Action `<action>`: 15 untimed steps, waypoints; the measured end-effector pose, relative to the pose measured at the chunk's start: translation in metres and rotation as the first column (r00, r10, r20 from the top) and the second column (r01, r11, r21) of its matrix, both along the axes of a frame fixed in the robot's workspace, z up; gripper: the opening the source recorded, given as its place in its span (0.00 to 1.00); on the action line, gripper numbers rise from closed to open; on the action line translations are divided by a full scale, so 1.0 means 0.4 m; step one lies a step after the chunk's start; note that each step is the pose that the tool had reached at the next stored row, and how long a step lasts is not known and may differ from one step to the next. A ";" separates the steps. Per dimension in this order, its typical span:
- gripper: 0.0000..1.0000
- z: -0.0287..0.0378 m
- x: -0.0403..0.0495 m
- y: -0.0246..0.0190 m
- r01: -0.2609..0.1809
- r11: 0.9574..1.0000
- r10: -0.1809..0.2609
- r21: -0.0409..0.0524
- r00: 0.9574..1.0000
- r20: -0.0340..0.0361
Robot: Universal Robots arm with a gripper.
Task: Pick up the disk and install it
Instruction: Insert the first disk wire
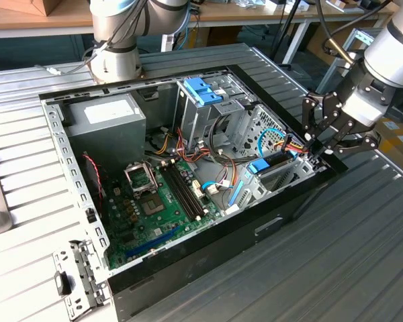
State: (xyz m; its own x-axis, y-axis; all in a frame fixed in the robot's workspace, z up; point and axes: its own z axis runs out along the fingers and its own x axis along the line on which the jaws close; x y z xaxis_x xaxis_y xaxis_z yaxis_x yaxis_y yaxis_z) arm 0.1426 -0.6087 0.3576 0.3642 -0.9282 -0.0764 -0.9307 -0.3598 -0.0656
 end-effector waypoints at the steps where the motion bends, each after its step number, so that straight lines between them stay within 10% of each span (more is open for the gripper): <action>1: 0.30 0.002 0.000 0.000 0.000 1.000 0.000 0.000 1.000 0.000; 15: 0.30 0.004 -0.005 -0.008 -0.025 0.999 0.025 0.026 1.000 0.000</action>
